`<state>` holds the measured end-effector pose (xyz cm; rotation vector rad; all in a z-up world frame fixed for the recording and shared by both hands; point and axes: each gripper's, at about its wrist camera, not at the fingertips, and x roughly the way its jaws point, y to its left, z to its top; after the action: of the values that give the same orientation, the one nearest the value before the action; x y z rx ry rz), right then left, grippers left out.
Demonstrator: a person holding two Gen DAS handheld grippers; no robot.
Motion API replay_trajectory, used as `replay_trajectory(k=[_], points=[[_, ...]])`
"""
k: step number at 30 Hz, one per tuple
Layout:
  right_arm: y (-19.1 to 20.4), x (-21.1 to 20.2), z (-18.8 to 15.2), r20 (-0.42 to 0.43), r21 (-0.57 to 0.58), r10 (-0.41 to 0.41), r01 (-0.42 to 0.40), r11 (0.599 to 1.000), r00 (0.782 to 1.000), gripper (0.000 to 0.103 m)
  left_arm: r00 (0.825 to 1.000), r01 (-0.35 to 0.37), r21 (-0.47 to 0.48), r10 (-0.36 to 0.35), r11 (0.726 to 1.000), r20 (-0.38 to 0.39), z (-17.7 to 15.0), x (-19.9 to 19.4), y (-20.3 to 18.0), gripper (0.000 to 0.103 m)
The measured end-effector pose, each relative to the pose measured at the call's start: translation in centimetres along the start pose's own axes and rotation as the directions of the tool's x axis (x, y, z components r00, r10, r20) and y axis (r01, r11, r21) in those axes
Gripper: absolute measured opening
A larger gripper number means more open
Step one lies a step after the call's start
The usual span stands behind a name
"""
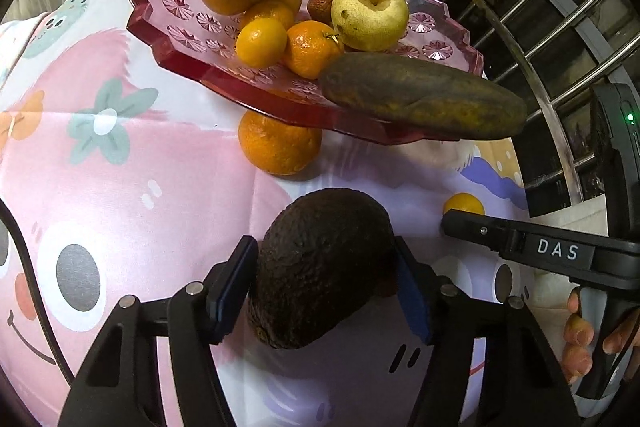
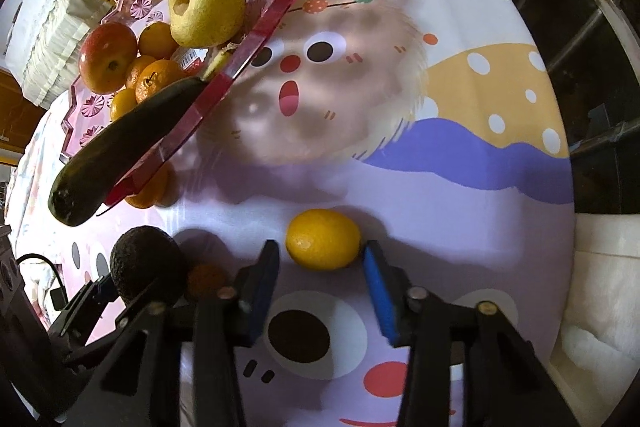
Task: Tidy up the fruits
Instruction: 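Grasp the dark avocado with the left gripper while the right gripper grasps the yellow mandarin, then carry the avocado and mandarin over the pink bowl and open both grippers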
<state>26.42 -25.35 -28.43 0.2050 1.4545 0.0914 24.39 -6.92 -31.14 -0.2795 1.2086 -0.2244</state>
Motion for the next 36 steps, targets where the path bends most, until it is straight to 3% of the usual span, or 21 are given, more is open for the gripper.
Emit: replay_trajectory(k=[9, 18, 24, 29, 36], points=[[-0.1, -0.6, 0.1, 0.01, -0.002, -0.007, 0.007, 1.0, 1.0, 0.036, 1.0, 0.003, -0.049, -0.002, 0.999, 0.009, -0.6, -0.8, 0.9, 0.063], [0.1, -4.5, 0.8, 0.092, -0.015, -0.025, 0.026, 1.0, 0.995, 0.036, 0.994, -0.018, -0.106, 0.029, 0.994, 0.102, -0.4, -6.0, 3.2, 0.063], [1.2, -7.6, 1.3, 0.16, -0.042, -0.015, 0.022, 0.999, 0.987, 0.036, 0.976, -0.054, -0.119, 0.077, 0.991, 0.202, 1.1, -9.9, 4.2, 0.063], [2.3, -9.7, 1.9, 0.216, -0.077, 0.033, -0.017, 0.997, 0.976, 0.036, 0.963, -0.047, -0.117, 0.076, 0.992, 0.259, 3.4, -12.5, 4.5, 0.063], [4.3, -10.5, 2.9, 0.264, -0.104, 0.118, -0.094, 0.99, 0.957, 0.036, 0.945, -0.062, -0.075, 0.083, 0.995, 0.317, 7.1, -13.4, 3.7, 0.063]])
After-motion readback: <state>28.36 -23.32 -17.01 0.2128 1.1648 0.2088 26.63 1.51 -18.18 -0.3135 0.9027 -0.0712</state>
